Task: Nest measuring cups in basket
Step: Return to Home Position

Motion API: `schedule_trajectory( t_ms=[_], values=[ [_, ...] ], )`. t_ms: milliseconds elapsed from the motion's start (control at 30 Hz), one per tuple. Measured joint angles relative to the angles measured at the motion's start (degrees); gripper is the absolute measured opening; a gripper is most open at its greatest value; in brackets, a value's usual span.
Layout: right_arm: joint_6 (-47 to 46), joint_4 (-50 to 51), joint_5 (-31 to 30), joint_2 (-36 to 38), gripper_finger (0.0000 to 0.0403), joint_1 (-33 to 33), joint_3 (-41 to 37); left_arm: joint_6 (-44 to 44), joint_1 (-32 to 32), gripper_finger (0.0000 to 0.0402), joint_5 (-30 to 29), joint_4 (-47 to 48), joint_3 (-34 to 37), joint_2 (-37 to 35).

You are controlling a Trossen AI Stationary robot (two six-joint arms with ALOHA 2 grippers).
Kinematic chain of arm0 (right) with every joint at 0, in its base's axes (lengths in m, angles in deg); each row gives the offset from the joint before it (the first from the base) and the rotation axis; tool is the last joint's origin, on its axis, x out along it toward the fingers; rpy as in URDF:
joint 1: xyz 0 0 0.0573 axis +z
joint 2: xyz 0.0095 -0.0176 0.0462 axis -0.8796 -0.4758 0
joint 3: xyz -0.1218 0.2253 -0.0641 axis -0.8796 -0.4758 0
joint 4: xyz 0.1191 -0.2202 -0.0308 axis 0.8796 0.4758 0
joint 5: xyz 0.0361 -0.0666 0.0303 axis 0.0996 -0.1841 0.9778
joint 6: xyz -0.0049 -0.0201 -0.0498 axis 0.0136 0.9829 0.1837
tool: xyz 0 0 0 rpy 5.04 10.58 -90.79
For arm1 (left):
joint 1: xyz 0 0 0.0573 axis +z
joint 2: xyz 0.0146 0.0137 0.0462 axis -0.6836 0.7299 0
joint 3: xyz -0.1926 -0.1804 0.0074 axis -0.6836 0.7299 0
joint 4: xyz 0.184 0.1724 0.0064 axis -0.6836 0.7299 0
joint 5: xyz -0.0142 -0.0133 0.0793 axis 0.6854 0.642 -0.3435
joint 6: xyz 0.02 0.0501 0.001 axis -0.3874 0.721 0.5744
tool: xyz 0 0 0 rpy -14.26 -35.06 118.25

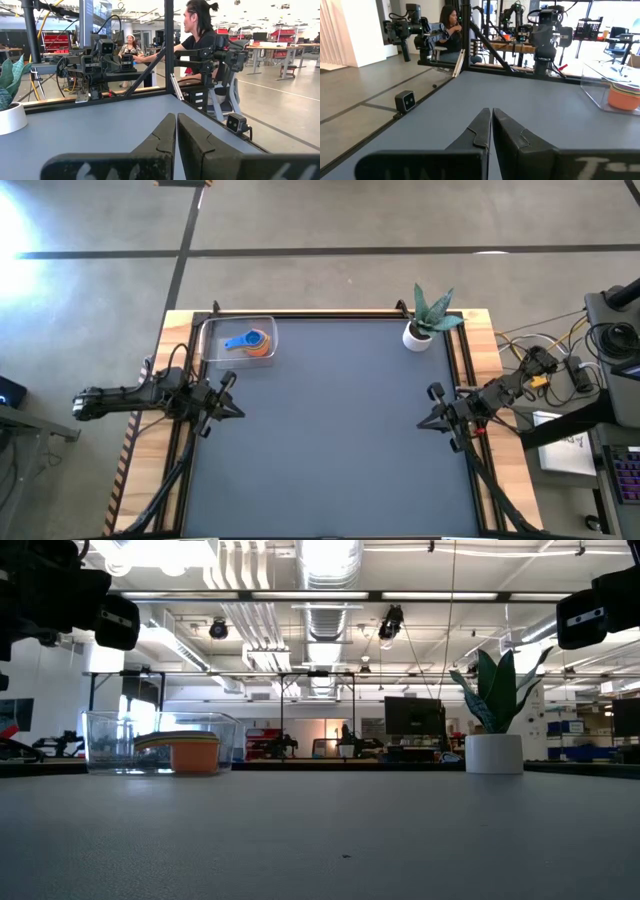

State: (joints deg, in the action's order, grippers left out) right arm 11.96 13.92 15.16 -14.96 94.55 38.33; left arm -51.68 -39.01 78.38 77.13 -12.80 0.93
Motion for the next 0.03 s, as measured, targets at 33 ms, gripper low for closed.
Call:
schedule_trajectory(
  t_ms=[33],
  values=[
    [0.00, 0.02, 0.00, 0.00, 0.0009, 0.01, 0.00, 0.00, 0.00, 0.0000, 0.00, 0.00, 0.00, 0.00]
  ],
)
